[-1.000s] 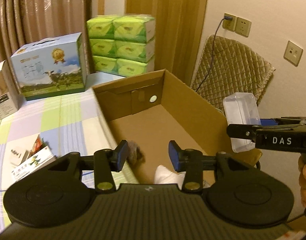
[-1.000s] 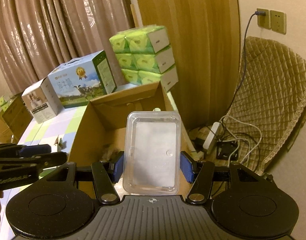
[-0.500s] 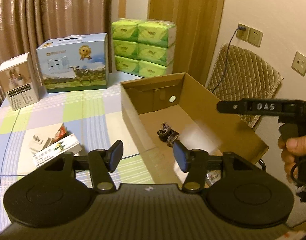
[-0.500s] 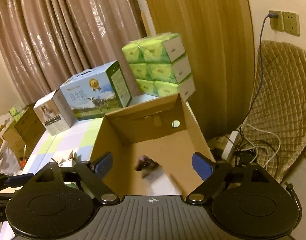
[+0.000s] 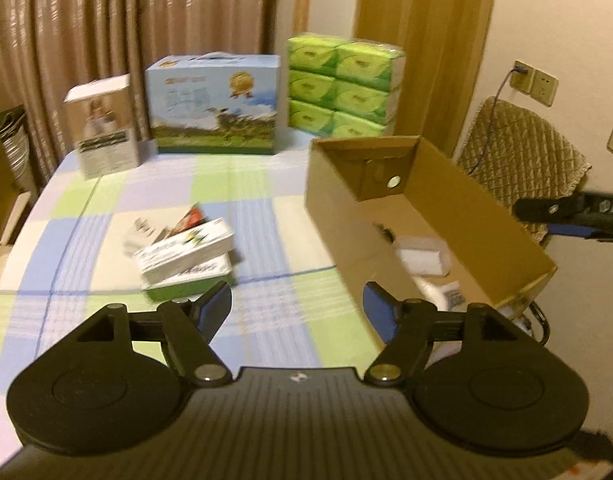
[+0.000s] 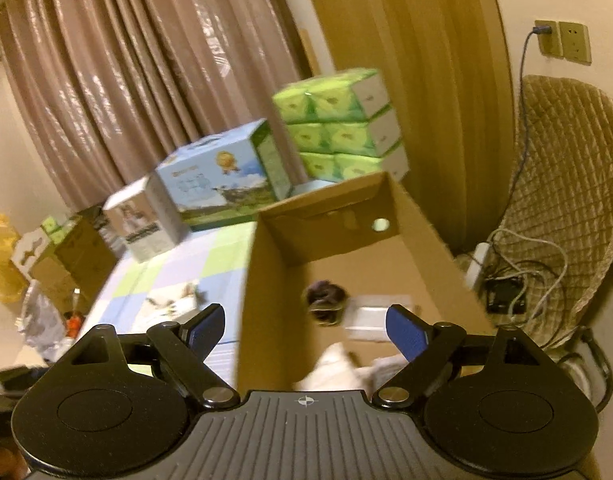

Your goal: Organize objects

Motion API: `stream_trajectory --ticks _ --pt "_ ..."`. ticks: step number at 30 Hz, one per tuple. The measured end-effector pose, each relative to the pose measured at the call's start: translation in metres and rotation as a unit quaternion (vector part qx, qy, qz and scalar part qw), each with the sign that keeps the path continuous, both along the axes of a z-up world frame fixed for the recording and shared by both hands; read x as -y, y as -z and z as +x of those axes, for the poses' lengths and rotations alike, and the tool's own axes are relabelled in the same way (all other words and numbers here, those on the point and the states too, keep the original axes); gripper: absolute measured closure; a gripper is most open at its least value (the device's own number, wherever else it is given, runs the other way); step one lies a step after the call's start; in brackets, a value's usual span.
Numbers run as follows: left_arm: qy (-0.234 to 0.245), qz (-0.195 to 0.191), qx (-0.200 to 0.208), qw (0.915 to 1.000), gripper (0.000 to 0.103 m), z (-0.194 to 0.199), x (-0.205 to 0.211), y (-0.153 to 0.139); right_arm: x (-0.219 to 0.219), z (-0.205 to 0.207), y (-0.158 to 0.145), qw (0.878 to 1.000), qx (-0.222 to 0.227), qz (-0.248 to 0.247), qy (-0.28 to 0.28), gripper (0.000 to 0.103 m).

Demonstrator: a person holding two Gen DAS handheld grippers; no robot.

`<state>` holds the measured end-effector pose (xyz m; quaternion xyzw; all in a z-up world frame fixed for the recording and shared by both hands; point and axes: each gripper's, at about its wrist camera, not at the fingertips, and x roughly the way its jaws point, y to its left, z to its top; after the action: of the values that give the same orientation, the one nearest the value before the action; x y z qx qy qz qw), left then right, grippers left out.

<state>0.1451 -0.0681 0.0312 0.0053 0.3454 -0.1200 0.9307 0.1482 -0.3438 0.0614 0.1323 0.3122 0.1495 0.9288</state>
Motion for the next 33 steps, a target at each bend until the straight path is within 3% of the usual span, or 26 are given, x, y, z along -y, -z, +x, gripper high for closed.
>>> stream_trajectory --ticks 11,22,33 --pt "-0.08 0.021 -0.006 0.9965 0.015 -0.039 -0.076 0.007 -0.075 -0.039 -0.008 0.997 0.022 -0.011 -0.074 0.01" --pt "-0.104 0.018 -0.002 0.9944 0.013 -0.05 -0.112 0.004 -0.111 -0.048 0.002 0.992 0.022 -0.035 -0.115 0.009" --pt "-0.098 0.017 -0.005 0.995 0.013 -0.044 -0.122 0.008 -0.127 -0.041 0.011 0.99 0.02 -0.057 -0.125 0.009"
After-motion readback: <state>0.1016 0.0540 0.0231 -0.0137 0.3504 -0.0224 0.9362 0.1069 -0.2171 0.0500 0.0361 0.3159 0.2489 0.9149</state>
